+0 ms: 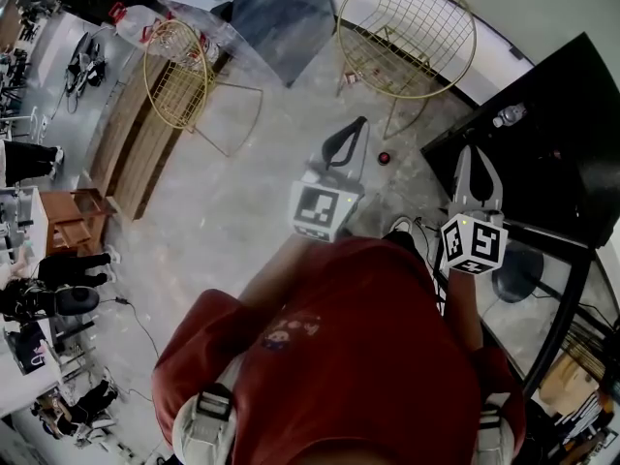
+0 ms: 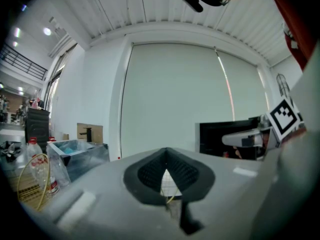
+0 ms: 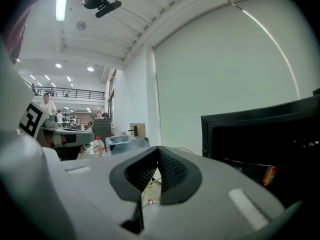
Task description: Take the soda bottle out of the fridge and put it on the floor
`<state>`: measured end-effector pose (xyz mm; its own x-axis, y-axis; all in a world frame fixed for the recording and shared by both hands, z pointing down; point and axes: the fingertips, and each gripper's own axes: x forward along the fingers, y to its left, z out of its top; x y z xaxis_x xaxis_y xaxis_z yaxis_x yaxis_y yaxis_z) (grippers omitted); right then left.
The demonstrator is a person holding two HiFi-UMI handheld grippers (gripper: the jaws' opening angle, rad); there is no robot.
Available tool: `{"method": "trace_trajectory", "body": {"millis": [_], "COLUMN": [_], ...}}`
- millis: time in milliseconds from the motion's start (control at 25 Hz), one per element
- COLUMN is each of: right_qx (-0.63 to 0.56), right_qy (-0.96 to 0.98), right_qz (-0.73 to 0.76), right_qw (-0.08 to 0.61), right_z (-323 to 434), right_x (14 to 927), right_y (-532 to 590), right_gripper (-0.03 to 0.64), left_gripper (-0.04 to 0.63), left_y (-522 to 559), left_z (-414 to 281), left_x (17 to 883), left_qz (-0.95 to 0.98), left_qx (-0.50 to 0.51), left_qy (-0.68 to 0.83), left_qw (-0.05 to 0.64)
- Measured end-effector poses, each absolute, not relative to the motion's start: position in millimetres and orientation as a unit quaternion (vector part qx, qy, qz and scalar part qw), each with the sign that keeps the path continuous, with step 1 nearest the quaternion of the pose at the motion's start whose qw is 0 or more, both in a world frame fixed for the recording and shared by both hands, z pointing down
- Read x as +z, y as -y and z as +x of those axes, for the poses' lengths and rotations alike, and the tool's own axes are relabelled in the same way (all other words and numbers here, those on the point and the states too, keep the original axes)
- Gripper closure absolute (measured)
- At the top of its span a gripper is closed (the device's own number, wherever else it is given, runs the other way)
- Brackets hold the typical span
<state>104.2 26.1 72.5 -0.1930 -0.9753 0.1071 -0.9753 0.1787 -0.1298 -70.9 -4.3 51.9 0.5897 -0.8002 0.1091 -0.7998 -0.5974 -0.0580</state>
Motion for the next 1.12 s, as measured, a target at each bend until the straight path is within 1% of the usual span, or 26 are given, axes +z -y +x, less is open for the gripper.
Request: {"method": "trace_trajectory", "body": {"millis": [400,560,880,1120], "right_qx": [-0.072,-0.069,-0.068,-0.066], "right_qy": [-0.772,-0.772,-0.771,-0.771], "right_qz": [-0.632,-0.632,-0.632,-0.633], "right_qw": [-0.015,-0.018,-0.025,-0.027], "right_z": [91.5,91.8,89.5,93.3], "right_x": [65.8,67.2,69.7,67.8], "right_y": [-31.6,-34.7,-39.7,-40.6], "right_gripper": [0.615,0.615,0.615,0.615], "left_gripper": [0.597,0.597,0.597,0.597], "left_y": [-0.5,-2.1,-5.7,-6.4], "left_z": [-75.7,-73.3,-73.9,-67.0], "left_x": [42.6,38.9,41.3,35.9], "left_qz": [-0.892,-0.891,-0.894,-0.894], "left_qx": [-0.059,-0.044,-0.055,-0.040], "left_qy": [-0.448,-0.452,-0.445,-0.447], "left_qw": [0.004,-0.003,0.008,0.002]}}
